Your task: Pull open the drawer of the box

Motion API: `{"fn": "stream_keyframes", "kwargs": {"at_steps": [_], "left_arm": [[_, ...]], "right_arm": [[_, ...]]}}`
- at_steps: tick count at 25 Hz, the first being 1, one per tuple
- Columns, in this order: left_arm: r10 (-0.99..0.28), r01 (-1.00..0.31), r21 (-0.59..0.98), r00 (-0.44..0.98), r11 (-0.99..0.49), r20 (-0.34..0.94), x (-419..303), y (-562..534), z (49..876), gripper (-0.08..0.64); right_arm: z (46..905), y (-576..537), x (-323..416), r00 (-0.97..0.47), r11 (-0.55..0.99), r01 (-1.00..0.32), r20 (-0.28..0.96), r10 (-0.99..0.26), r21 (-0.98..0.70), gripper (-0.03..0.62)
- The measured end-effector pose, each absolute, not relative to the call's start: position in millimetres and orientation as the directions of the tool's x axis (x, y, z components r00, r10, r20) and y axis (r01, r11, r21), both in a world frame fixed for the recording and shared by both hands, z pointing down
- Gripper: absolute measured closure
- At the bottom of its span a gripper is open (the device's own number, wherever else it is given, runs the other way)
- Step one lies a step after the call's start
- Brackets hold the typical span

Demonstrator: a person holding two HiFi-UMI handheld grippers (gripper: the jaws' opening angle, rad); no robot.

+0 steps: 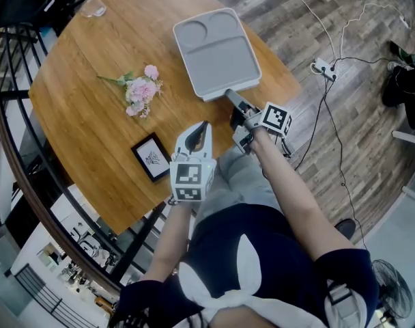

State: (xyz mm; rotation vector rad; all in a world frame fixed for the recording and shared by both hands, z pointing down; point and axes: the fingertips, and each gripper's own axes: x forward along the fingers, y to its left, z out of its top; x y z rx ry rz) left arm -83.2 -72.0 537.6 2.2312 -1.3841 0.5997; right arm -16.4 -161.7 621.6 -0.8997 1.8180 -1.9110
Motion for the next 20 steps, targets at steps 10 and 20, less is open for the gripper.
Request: {"fn": "stream_keyframes", "kwargs": {"at_steps": [10, 20], "left_arm": [[-0.720, -0.907, 0.118, 0.396, -0.405, 0.571, -86, -71, 528, 0.543], [-0.726, -0.906, 0.105, 0.393, -0.409, 0.565, -85, -72, 522, 0.543]], "right_arm": [[621, -156, -14, -0.732, -0.129, -0.180, 0.220, -0.644, -0.975, 0.439], [619, -151, -11, -0.741, -0.129, -0.180, 0.220, -0.635, -0.975, 0.439]]}}
